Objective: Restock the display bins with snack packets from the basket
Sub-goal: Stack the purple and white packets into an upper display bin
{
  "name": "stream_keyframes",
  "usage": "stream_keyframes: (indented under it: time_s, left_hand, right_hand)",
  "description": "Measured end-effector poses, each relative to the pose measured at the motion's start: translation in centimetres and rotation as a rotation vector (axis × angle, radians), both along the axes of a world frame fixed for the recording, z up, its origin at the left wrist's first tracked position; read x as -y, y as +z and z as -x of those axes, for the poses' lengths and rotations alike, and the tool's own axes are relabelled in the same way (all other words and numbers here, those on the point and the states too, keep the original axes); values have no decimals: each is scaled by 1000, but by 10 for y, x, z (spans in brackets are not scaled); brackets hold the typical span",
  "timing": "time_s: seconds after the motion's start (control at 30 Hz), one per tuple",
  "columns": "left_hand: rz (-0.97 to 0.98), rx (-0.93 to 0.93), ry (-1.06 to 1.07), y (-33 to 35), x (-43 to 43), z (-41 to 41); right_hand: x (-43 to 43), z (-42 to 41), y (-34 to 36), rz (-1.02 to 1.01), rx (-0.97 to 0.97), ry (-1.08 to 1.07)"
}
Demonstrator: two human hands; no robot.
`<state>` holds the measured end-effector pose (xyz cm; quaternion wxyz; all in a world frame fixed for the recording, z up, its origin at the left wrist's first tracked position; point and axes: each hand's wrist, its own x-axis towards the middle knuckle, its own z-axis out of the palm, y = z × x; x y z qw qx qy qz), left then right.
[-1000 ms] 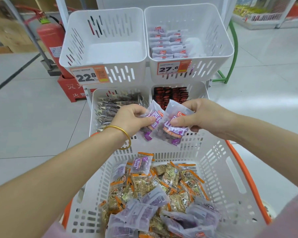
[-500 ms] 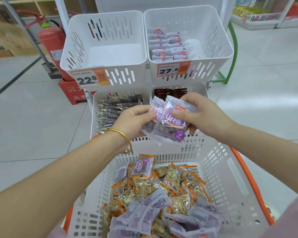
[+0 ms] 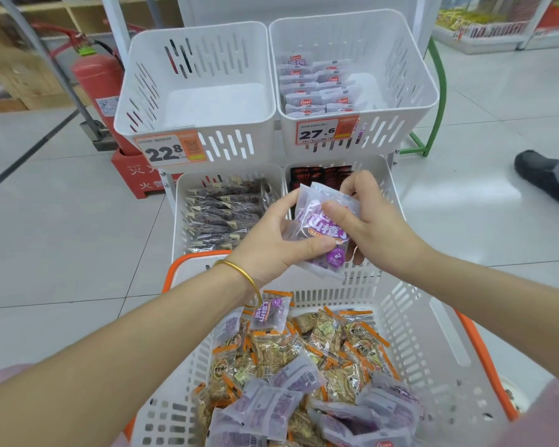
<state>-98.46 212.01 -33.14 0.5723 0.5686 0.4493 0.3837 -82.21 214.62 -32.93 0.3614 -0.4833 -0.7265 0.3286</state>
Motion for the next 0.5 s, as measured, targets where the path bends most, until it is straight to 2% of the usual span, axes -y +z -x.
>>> stream_keyframes:
  time_s: [0.13, 0.27, 0.37, 0.5]
  left_hand:
    - [4, 10, -12, -2, 1, 0]
    - [12, -19, 8, -3, -3, 4]
    - [-38, -63, 15, -2, -6, 7]
    - [-133, -131, 21, 8, -6, 5]
  right_hand:
    - [-3, 0, -2, 98, 25, 20]
    - [-8, -5, 8, 335, -4, 116]
    - [-12, -12, 18, 488, -59, 240]
    - [-20, -23, 27, 564, -81, 372]
